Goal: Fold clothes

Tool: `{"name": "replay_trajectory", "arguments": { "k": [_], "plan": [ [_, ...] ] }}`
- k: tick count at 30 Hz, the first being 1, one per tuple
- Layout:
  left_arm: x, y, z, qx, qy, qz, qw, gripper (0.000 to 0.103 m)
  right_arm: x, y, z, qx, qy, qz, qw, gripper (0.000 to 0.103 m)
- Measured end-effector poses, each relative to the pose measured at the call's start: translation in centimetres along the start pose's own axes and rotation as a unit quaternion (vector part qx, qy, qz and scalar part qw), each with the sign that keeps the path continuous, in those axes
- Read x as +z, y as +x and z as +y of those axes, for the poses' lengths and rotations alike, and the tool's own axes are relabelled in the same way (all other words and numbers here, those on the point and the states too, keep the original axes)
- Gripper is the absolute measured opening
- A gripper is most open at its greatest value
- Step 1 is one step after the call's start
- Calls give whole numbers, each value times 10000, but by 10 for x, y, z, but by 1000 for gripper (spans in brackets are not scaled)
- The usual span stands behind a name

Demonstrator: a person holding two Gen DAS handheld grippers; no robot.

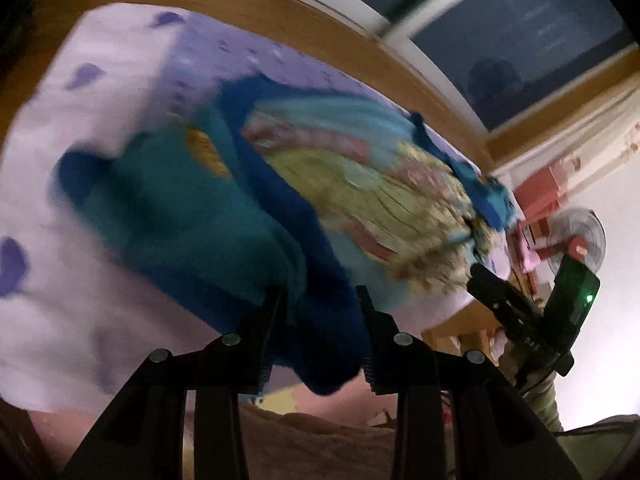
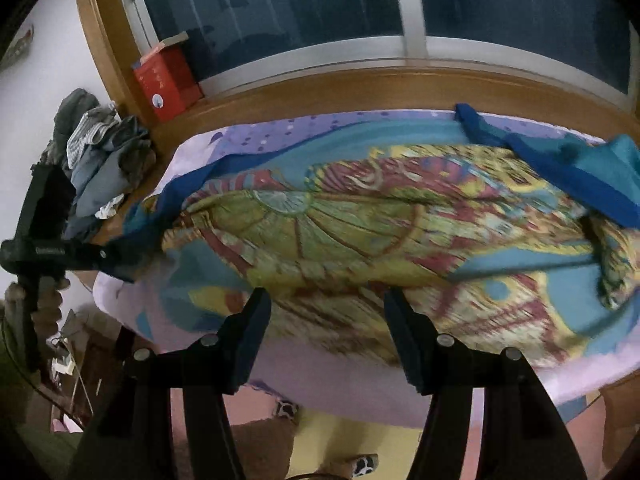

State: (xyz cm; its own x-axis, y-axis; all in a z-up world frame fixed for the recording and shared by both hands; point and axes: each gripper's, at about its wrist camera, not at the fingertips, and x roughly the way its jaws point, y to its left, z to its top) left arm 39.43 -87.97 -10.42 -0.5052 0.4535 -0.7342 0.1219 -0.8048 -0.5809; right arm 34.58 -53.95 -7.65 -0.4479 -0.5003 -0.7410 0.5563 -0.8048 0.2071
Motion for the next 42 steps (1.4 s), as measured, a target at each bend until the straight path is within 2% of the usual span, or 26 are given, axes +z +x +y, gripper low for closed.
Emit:
{"name": "replay_trajectory", "arguments": {
  "k": [4,8,11,13,14,16,19,24,28,34,38,42],
  "plan": [
    [-4,30,-52,-214,374,151,9990,36,-9,-18,-24,-96,82,-66,9999,60],
    [-3,62,-97,-92,883,420,9952,36,-8,-32,-48,-64,353,-200,9992,60],
    [-2,86,-123,-170,1172,712,9904,37,10,-37,-64,133,570,-301,9978,60],
    [-4,97,-135,-72,1415,826,9865,37,25,-38,-70,432,595,-355,9967,60],
    [-5,101,-138,-9,1503,855,9849,37,36,-35,-71,753,570,-261,9952,60],
    [-6,107,-143,111,1646,878,9824,37,54,-26,-66,874,411,-135,9952,60],
    [0,112,-148,287,1820,747,9800,37,72,-17,-52,481,-177,-206,9985,60],
    [25,122,-158,108,1792,455,9827,37,72,-8,-63,160,-531,-71,9984,60],
    [46,142,-175,53,1874,495,9810,37,61,-18,-93,-477,-716,-130,9962,60],
    [62,178,-228,-197,2243,612,9724,37,38,-57,-161,-1583,-686,-217,9848,60],
    [68,208,-258,-166,1999,635,9776,37,29,-67,-211,-1990,-714,-65,9774,60],
    [72,236,-283,72,1572,385,9868,37,28,-64,-240,-1894,-1226,28,9742,60]
  ]
}}
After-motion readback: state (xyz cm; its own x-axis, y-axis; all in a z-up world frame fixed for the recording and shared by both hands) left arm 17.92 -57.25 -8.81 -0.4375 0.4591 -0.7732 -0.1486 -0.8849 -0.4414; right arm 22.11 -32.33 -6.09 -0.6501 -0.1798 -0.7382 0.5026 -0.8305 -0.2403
